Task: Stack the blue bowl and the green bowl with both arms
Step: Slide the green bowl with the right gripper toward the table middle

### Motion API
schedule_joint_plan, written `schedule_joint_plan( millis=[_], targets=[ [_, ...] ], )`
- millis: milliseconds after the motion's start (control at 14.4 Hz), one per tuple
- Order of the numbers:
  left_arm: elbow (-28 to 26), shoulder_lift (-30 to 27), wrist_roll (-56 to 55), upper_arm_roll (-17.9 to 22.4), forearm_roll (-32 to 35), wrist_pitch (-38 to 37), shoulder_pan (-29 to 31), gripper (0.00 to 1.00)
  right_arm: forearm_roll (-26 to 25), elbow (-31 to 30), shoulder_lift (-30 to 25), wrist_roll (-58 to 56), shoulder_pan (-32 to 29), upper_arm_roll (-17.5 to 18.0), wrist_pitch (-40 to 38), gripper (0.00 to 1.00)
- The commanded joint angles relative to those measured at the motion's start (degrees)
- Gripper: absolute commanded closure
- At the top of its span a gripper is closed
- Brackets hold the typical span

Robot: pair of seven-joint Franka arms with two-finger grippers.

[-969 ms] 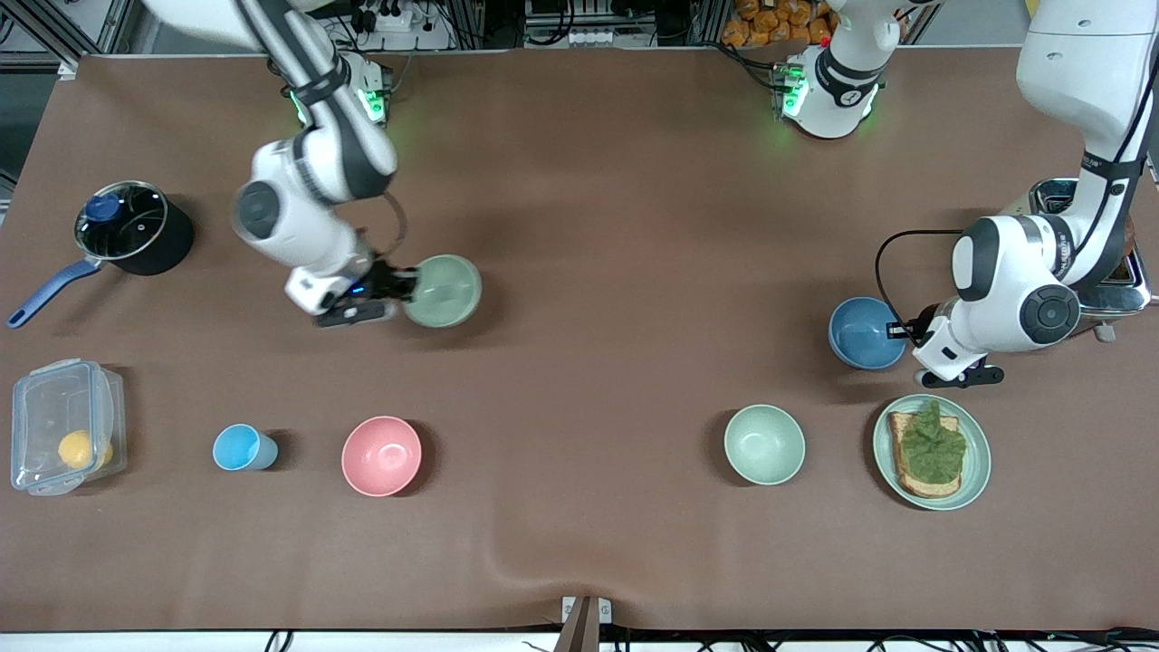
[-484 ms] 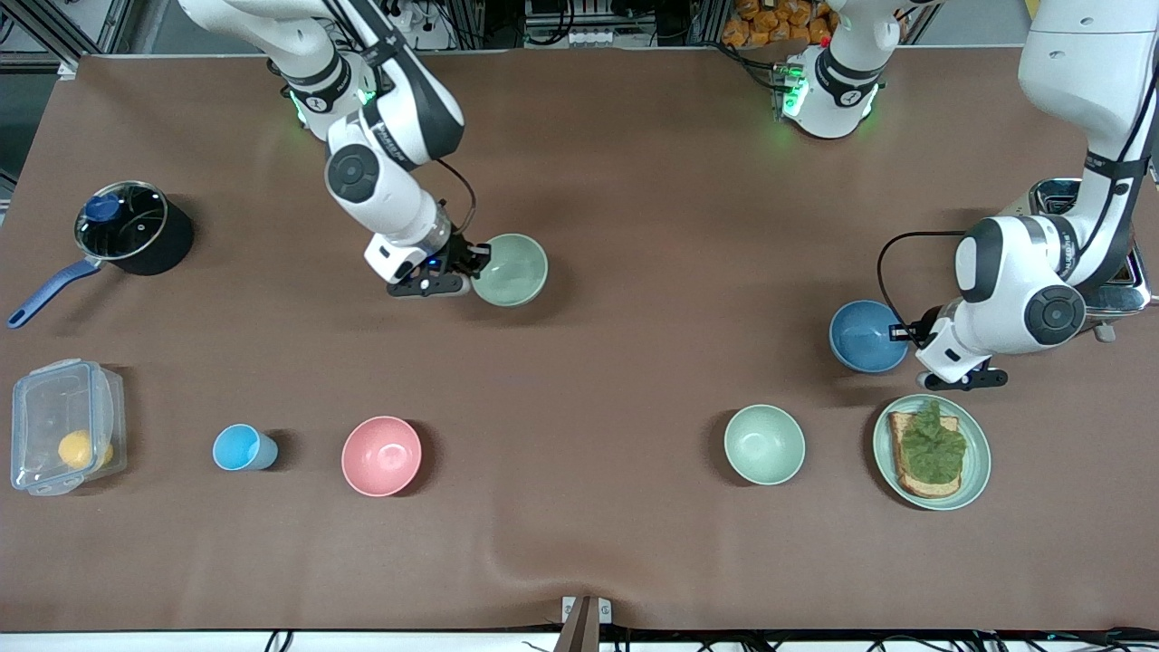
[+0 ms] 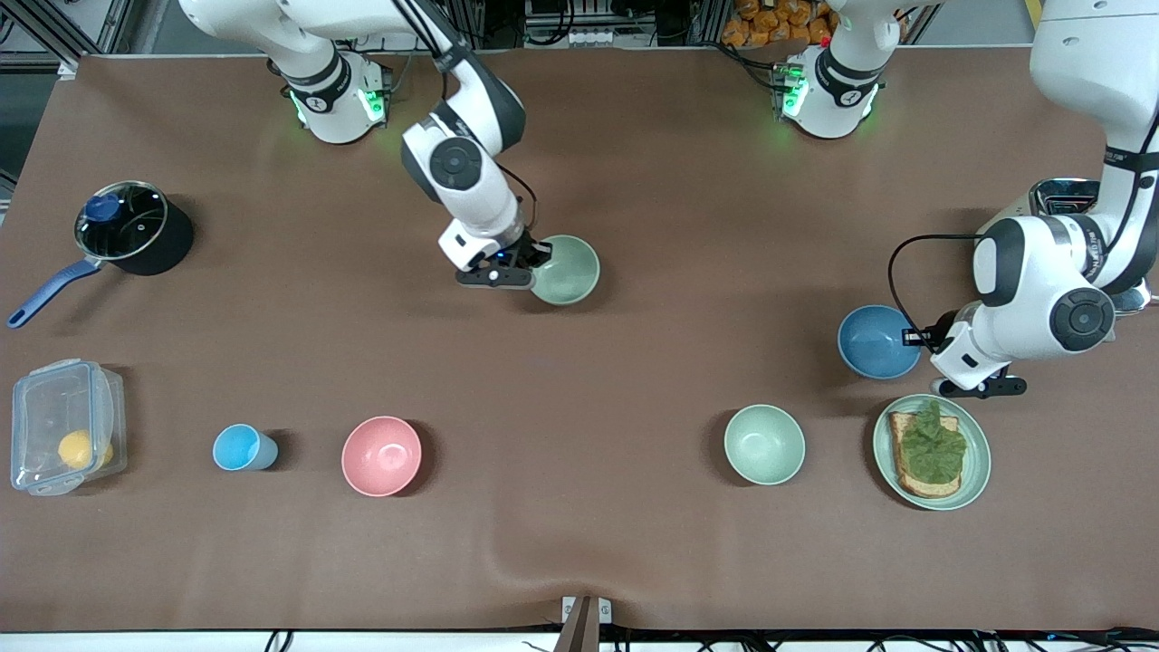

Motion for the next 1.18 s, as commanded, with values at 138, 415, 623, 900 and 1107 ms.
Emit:
schedule_joint_plan(
  millis=[138,415,623,900,1107],
  targets=[
    [2.6,-0.9,0.8,-1.8,-1.0,-3.8,0.2,1.0,-1.9,2.6,4.5,4.5,3.3,-1.1,4.3,1.0],
    [4.2,-1.8,0.8,-3.1,-2.9,-6.0,0.3,1.0,-1.9,2.6,5.2,4.9,3.2,-1.1,5.1,1.0],
    [6.8,-2.1,0.4,-4.3,-4.9,-9.5,0.0,1.0,-1.8,2.7,5.2,7.8,3.0,-1.1,5.2,0.0],
    [8.3,-3.4,-2.0,-7.3,-8.9,-12.4,0.0,1.0,-1.8,2.7,5.2,8.0,2.5,-1.2,5.1,0.0],
    [8.3,-3.6,-6.8,-12.5,-9.6,-13.4,0.0,1.0,-1.3,2.8,4.2,10.3,-0.6,-1.2,4.3,0.0]
  ],
)
